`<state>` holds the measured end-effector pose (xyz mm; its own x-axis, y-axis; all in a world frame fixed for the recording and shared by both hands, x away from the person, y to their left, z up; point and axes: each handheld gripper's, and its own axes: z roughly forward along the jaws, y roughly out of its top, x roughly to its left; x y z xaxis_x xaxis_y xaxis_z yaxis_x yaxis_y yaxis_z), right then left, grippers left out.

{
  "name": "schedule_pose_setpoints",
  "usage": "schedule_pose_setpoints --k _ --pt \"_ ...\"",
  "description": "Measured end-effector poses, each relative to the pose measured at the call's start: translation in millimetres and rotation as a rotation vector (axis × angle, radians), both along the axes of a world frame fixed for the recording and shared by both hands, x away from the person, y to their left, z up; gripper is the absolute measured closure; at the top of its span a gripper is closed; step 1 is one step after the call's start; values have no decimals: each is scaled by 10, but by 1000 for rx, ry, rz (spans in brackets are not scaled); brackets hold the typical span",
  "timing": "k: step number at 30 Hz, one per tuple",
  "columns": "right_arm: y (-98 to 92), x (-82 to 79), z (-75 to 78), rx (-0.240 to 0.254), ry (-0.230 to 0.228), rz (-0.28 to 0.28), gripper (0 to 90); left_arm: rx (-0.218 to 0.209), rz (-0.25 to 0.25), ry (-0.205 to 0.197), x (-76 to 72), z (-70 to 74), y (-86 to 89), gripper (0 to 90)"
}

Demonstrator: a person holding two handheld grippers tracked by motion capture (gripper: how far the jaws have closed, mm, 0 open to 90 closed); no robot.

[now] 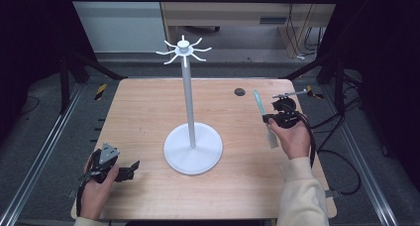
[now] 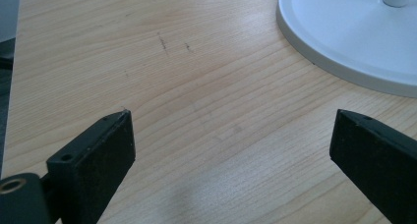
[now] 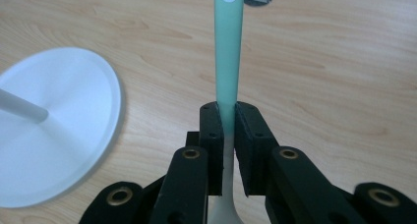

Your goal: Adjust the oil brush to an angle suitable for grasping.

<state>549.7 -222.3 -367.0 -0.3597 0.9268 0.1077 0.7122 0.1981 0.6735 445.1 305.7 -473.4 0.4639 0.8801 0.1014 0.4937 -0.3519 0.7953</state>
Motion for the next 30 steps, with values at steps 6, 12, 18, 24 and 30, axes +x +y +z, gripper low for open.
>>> schedule_pose_setpoints --k 6,12,18,24,30 --pt "-40 -110 87 26 -68 13 827 22 -12 -17 -5 36 -59 29" --pt "13 -197 264 97 -160 48 827 20 -14 -22 -8 37 -13 29" --pt "167 -327 490 123 -258 107 826 33 -11 -31 0 43 0 29" --pt "267 -429 635 155 -323 151 826 33 -3 -31 13 35 14 27" --pt "329 -512 699 179 -360 178 827 20 6 -42 -9 46 38 27"
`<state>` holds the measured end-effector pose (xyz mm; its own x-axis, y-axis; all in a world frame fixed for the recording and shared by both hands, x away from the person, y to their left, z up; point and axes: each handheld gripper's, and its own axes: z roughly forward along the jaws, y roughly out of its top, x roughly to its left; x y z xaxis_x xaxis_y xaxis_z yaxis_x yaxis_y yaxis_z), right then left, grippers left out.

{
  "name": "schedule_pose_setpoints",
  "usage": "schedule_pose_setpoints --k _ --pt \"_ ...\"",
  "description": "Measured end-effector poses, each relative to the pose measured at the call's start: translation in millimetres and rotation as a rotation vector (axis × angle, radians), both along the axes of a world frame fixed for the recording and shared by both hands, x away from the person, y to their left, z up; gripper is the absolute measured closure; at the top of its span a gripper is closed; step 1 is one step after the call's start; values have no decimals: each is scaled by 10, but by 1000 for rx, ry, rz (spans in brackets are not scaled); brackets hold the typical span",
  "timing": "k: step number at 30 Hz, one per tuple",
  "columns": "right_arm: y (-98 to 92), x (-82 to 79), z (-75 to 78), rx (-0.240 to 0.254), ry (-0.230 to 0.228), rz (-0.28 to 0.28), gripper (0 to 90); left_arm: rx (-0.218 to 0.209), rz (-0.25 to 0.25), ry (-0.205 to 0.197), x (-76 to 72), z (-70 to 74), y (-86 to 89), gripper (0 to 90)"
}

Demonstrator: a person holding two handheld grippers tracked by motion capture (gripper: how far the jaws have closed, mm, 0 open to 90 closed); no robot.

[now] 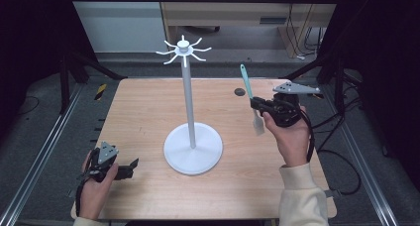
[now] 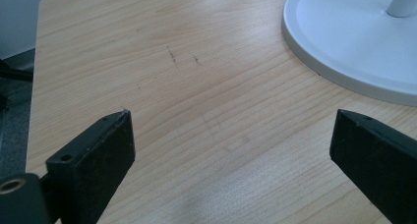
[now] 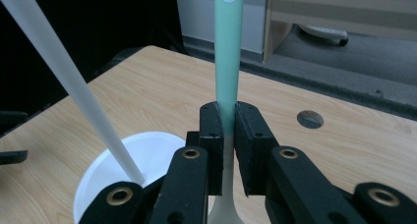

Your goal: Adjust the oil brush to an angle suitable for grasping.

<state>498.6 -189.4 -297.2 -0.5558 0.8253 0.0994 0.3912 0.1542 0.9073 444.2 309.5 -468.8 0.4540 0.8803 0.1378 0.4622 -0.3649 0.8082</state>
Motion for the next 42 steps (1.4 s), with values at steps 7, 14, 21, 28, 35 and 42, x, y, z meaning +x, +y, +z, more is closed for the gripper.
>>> schedule_pose_setpoints --k 7,14,21,28,35,42 --pt "42 -110 113 53 -52 33 827 7 6 -3 26 -8 14 27" --pt "62 -203 232 72 -101 43 826 24 6 -2 40 -19 2 27" --pt "124 -277 291 66 -137 53 826 13 2 -4 48 -18 16 27" --pt "164 -328 352 80 -165 69 826 5 6 -14 40 -5 32 27" --pt "189 -389 414 87 -189 86 826 -1 5 -16 37 0 33 27" --pt "228 -477 497 105 -217 104 826 -12 6 -21 17 11 31 27"
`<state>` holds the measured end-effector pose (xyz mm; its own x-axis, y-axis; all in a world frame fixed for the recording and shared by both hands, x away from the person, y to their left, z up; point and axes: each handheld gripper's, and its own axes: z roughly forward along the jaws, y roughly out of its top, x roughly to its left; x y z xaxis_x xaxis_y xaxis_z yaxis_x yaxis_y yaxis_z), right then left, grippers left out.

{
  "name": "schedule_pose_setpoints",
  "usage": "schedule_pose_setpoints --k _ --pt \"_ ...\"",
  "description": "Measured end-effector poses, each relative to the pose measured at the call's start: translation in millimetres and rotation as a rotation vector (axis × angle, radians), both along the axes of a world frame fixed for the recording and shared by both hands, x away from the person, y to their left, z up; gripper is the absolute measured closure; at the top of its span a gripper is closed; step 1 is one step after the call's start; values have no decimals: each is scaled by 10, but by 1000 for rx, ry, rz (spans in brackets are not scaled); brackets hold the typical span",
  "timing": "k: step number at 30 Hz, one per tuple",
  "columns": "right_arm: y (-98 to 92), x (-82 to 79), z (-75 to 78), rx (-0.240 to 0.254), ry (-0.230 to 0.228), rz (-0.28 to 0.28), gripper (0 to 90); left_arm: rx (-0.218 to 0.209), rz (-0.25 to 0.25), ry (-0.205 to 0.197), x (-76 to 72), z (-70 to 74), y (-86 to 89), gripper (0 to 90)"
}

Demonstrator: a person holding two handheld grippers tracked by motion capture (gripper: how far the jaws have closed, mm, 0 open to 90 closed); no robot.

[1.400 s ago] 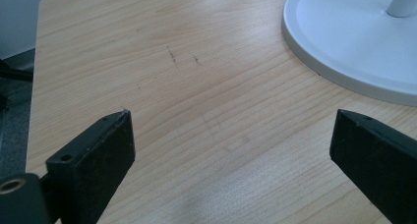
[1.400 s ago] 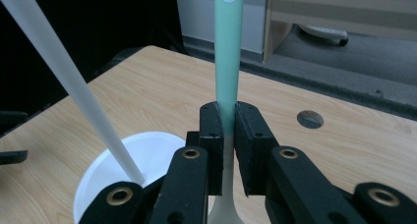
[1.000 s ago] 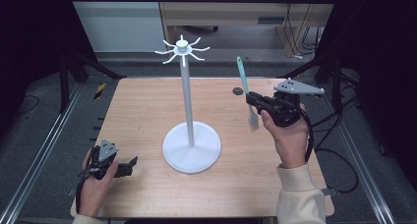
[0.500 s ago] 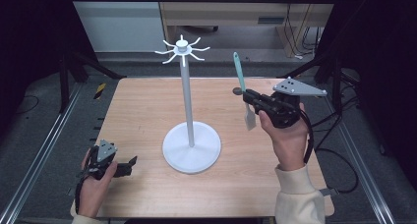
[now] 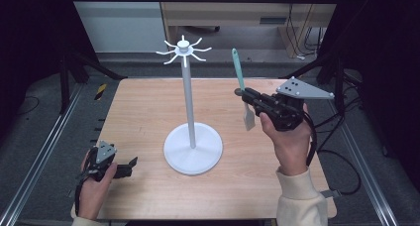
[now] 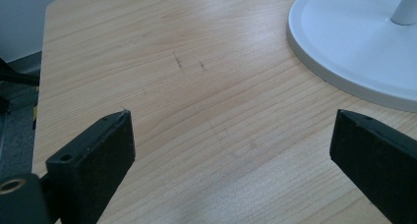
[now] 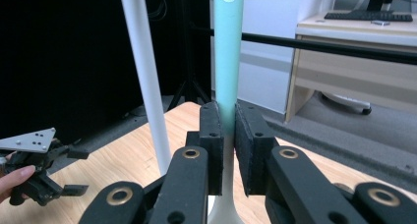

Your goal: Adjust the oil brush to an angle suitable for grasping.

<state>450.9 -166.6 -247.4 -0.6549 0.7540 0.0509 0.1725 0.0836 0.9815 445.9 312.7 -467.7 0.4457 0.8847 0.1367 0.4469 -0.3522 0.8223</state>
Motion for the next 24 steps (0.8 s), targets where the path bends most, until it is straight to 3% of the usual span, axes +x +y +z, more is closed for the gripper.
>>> schedule_pose_setpoints --k 8,14,24 --pt "87 -25 123 -3 -30 26 826 4 -2 -3 -12 0 -15 27" --pt "142 10 100 0 -30 38 826 10 -6 -3 -14 -3 -16 27" --pt "242 -98 89 -8 -61 58 826 10 -4 -13 -19 14 -18 27"
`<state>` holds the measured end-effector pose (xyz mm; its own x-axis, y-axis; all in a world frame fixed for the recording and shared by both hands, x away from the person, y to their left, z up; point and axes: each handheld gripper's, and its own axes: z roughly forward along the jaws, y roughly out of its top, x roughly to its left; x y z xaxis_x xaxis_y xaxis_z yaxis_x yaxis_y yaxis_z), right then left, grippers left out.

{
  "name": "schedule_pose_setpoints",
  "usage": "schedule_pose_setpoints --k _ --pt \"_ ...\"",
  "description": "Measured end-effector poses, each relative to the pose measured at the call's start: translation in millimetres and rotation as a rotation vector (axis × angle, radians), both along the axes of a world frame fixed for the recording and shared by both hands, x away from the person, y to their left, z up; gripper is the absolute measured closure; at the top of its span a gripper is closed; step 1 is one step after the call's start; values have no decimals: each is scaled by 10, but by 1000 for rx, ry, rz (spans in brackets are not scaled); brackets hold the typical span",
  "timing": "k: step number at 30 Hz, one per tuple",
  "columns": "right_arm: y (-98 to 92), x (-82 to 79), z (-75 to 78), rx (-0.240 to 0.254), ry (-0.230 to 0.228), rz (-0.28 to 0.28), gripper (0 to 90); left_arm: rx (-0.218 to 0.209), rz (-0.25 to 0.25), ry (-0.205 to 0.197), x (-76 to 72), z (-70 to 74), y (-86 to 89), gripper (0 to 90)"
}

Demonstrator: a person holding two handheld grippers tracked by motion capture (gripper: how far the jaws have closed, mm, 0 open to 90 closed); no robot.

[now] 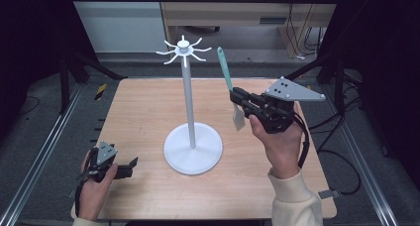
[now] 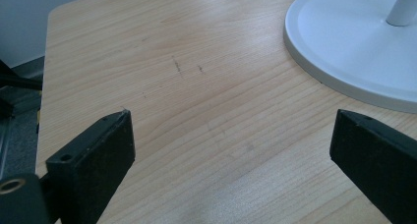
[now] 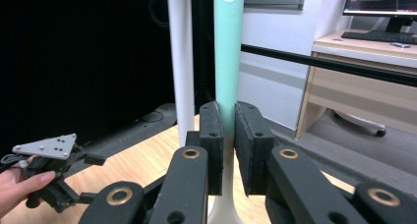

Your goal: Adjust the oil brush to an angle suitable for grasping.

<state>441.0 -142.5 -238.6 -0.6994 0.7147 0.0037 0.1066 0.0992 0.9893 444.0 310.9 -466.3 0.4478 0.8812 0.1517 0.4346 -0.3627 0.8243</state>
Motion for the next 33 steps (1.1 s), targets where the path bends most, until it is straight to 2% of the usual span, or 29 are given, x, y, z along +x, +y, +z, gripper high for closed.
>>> schedule_pose_setpoints --k 8,17,33 --pt "153 -82 29 -35 -27 31 826 -4 4 3 11 2 40 27" --pt "154 -69 -12 -60 -15 30 825 -5 0 6 14 -1 30 27" --pt "188 -47 -33 -76 6 31 825 0 -14 16 14 -11 2 27"
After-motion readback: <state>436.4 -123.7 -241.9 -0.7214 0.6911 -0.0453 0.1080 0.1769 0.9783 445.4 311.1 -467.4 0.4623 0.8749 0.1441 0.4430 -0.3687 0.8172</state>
